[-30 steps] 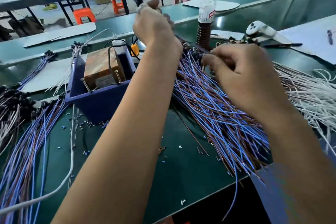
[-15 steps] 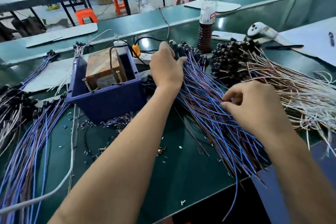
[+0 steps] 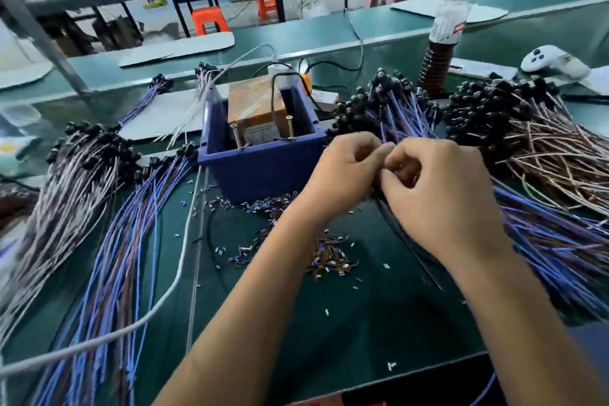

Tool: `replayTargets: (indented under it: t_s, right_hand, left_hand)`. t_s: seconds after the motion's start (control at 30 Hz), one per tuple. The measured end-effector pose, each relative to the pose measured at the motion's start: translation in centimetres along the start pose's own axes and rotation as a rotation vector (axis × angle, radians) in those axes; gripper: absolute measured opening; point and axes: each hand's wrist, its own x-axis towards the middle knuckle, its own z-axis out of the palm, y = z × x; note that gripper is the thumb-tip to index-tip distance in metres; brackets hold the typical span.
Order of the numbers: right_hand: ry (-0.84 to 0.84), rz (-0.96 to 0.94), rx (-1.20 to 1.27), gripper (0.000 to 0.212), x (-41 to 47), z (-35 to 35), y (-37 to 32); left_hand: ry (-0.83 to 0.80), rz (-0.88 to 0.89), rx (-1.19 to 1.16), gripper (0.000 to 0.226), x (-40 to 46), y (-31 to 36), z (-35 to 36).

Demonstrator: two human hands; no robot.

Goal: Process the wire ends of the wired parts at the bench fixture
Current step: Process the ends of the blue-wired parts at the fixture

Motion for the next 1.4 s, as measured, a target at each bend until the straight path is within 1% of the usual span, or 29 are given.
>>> replayTargets:
  t_s: [0.03, 0.07, 0.1, 0.2, 0.27, 0.3, 0.37, 0.4, 0.47, 0.5, 0.57, 0.67, 0.77, 0.83, 0.87, 0.9, 0.97, 1.03, 1.1, 1.13, 1.2, 1.27, 1.3, 1.37, 1.4]
  right_hand:
    - [-0.080, -0.016, 0.017, 0.006, -0.3, 1.3, -1.1]
    - [-0.168, -0.032, 0.030, 0.007, -0.6, 2.5, -2.2]
    - [-0.246, -0.052, 0.041, 0.008, -0.9, 3.6, -3.0]
    - [-0.438, -0.138, 0.079, 0.007, -1.8, 7.9, -6.4]
    - [-0.550, -0.181, 0.072, 0.009, -1.9, 10.1, -8.1]
    - [-0.610, -0.213, 0.062, 0.013, -1.8, 11.6, -9.4]
    - [-0.684, -0.268, 0.063, 0.019, -1.7, 14.4, -11.9]
    - [-0.691, -0.287, 0.080, 0.016, -1.6, 15.8, -13.1]
    - [-0.685, -0.305, 0.114, 0.006, -1.6, 18.3, -15.3]
    - [-0.690, -0.302, 0.118, 0.004, -1.6, 19.5, -16.2]
    - [-0.714, -0.293, 0.072, 0.009, -1.4, 21.6, -17.6]
    - [-0.724, -0.244, -0.078, 0.008, -0.5, 23.4, -18.6]
    - [-0.750, -0.163, -0.096, 0.014, 0.5, 24.1, -18.6]
    - [-0.771, -0.136, -0.072, 0.018, 0.8, 24.3, -18.6]
    - [-0.773, -0.136, -0.073, 0.016, 0.8, 24.3, -18.6]
    - [-0.766, -0.138, -0.078, 0.013, 0.8, 24.4, -18.6]
    - [-0.732, -0.126, -0.059, 0.016, 0.6, 24.5, -18.4]
    - [-0.714, -0.120, -0.030, 0.016, 0.4, 24.5, -18.1]
    - [-0.715, -0.121, -0.001, 0.010, 0.4, 24.5, -17.8]
    - [-0.724, -0.116, 0.008, 0.013, 0.4, 24.5, -17.7]
    - [-0.775, -0.148, -0.051, 0.019, 0.2, 24.3, -17.6]
    - [-0.817, -0.176, -0.079, 0.022, 0.3, 23.9, -17.6]
    - [-0.836, -0.161, -0.019, 0.022, 0.4, 23.6, -17.5]
    - [-0.878, -0.111, 0.185, 0.021, 0.5, 23.2, -17.4]
    - [-0.901, -0.068, 0.301, 0.021, 0.4, 22.9, -17.4]
  left_hand:
    - [-0.125, -0.122, -0.066, 0.033, -1.4, -0.9, -1.7]
    - [-0.206, -0.233, -0.089, 0.032, -2.7, -1.8, -3.7]
    - [-0.252, -0.320, -0.073, 0.030, -3.8, -2.6, -5.5]
    - [-0.303, -0.460, 0.073, 0.032, -6.9, -4.5, -11.4]
    - [-0.297, -0.509, 0.253, 0.040, -7.8, -5.0, -14.0]
    - [-0.265, -0.534, 0.371, 0.041, -8.2, -5.5, -15.6]
    - [-0.172, -0.561, 0.592, 0.033, -8.4, -6.4, -18.4]
    - [-0.091, -0.573, 0.696, 0.026, -8.4, -6.8, -19.4]
    - [0.133, -0.594, 0.904, 0.011, -8.5, -7.3, -20.8]
    - [0.246, -0.598, 0.970, 0.011, -8.4, -7.6, -21.3]
    - [0.392, -0.591, 1.020, 0.026, -7.7, -8.4, -22.2]
    - [0.477, -0.578, 1.058, 0.032, -5.9, -9.6, -23.6]
    - [0.460, -0.600, 1.076, 0.033, -3.8, -10.5, -24.4]
    - [0.431, -0.603, 1.073, 0.032, -2.6, -11.0, -24.5]
    - [0.424, -0.600, 1.070, 0.031, -2.1, -11.2, -24.5]
    - [0.417, -0.595, 1.072, 0.030, -1.8, -11.4, -24.5]
    - [0.402, -0.584, 1.064, 0.027, -1.5, -11.7, -24.6]
    - [0.375, -0.579, 1.053, 0.020, -1.5, -11.8, -24.6]
    - [0.357, -0.576, 1.050, 0.011, -1.6, -11.8, -24.6]
    - [0.362, -0.568, 1.029, 0.006, -1.6, -11.7, -24.7]
    - [0.419, -0.531, 0.950, 0.015, -1.3, -11.7, -24.9]
    - [0.517, -0.488, 0.760, 0.021, -1.1, -11.7, -25.0]
    - [0.574, -0.462, 0.578, 0.020, -1.0, -11.6, -24.7]
    - [0.660, -0.424, 0.199, 0.015, -0.9, -11.3, -23.7]
    - [0.698, -0.414, 0.093, 0.015, -0.8, -11.0, -23.2]
